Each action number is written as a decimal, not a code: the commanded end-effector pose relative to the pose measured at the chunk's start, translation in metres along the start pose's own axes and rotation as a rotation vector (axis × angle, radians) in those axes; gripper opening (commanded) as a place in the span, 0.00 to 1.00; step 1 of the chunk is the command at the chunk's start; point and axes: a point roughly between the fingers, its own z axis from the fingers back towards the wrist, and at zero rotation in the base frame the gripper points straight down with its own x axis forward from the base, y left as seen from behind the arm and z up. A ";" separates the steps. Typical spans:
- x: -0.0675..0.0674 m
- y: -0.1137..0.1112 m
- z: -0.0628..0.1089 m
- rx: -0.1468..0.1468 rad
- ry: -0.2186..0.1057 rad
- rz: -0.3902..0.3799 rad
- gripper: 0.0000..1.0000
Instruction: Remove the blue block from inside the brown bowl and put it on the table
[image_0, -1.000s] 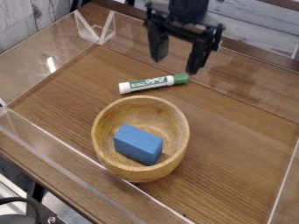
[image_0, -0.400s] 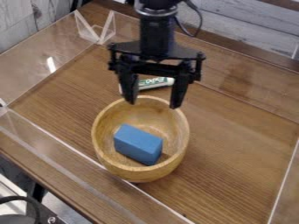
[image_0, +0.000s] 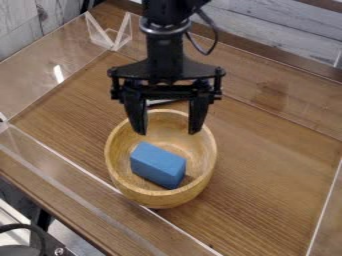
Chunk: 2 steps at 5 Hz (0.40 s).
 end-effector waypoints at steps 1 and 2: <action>0.001 0.000 0.004 -0.038 -0.043 0.063 1.00; -0.001 0.002 -0.002 -0.047 -0.041 0.141 1.00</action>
